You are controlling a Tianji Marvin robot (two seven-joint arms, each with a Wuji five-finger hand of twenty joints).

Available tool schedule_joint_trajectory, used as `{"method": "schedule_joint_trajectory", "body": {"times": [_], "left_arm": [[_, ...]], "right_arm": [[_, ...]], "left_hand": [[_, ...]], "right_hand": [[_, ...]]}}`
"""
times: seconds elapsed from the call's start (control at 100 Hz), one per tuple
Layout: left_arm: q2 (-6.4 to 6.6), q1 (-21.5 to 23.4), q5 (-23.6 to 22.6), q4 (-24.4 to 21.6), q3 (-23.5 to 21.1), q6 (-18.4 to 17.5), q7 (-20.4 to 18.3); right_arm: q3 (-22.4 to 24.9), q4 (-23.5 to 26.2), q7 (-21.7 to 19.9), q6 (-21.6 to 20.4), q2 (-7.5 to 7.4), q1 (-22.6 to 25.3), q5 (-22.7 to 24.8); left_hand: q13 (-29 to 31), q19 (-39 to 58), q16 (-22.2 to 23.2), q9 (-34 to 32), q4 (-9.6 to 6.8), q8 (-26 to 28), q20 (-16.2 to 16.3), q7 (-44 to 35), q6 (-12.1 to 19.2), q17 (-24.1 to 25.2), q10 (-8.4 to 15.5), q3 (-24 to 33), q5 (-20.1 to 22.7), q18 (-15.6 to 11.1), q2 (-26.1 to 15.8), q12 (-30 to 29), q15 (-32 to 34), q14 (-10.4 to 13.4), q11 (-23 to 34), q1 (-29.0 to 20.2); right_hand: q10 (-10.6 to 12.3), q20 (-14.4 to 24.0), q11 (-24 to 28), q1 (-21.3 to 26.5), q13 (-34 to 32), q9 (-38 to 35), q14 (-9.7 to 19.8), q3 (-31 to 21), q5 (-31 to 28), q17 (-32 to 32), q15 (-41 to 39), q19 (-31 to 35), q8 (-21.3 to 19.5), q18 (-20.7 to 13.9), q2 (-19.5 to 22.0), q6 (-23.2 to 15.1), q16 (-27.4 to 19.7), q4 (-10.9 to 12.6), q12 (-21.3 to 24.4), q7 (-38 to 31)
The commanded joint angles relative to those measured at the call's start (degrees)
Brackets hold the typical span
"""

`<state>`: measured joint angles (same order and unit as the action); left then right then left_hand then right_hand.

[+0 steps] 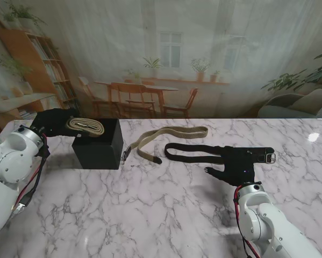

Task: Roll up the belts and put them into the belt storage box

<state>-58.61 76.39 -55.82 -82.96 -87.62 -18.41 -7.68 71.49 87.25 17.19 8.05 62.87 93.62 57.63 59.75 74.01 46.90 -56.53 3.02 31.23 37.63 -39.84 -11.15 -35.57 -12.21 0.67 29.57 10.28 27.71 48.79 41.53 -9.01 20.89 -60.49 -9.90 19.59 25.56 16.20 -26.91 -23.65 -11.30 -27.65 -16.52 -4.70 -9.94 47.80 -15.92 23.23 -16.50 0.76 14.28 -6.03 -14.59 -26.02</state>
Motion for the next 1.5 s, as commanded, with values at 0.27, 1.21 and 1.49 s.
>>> {"method": "schedule_joint_trajectory", "body": {"times": [0.27, 1.21, 1.49], "left_arm": [[0.19, -2.0, 0.2, 2.2, 2.7, 1.7, -1.7], [0.73, -6.1, 1.5, 5.1, 7.7, 1.4, -6.4], [-0.37, 0.6, 3.7, -4.9, 2.6, -3.4, -1.6]], "right_arm": [[0.1, 0.4, -0.5, 0.0, 0.23, 0.3, -1.4], [0.5, 0.5, -0.8, 0.2, 0.17, 0.5, -1.2], [0.8, 0.6, -0.4, 0.2, 0.21, 0.8, -1.1]], "left_hand": [[-2.0, 0.0, -0.1, -1.0, -3.99, 4.2, 1.1, -11.4, 9.9, 1.9, 5.8, 8.2, 5.1, -1.8, -9.9, 0.6, -1.3, -0.9, 0.1, -9.1], [-40.6, -37.4, -24.1, 41.7, -2.25, -11.3, -14.5, 32.7, 5.7, 31.5, 1.7, 4.4, -6.6, -1.0, -4.9, -39.0, -30.2, -4.9, -16.2, 16.6], [-30.7, -32.6, -19.5, 23.1, -2.55, -5.3, -7.5, 24.8, 4.1, 29.7, 2.1, -1.7, 6.1, 7.2, -24.5, -31.0, -25.3, -5.3, -9.5, 9.6]], "right_hand": [[0.3, 1.2, -1.2, 1.4, 1.6, 1.7, 1.0, 0.6, -0.2, 1.2, 2.3, -1.5, -1.3, -1.3, 0.1, -1.3, -1.0, 1.8, 0.3, 1.7], [0.2, 2.0, -0.6, 1.5, 1.3, 2.0, 0.9, -4.9, 0.0, 0.5, 1.9, -1.5, -1.8, -1.5, -3.8, -0.8, -0.8, 1.5, 0.1, 1.7], [0.1, 2.3, -0.5, 1.4, 1.3, 2.0, 0.8, -5.3, -1.0, 0.2, 1.8, -1.2, -2.0, -1.7, -3.6, -0.9, -0.8, 1.4, 0.1, 1.2]]}}
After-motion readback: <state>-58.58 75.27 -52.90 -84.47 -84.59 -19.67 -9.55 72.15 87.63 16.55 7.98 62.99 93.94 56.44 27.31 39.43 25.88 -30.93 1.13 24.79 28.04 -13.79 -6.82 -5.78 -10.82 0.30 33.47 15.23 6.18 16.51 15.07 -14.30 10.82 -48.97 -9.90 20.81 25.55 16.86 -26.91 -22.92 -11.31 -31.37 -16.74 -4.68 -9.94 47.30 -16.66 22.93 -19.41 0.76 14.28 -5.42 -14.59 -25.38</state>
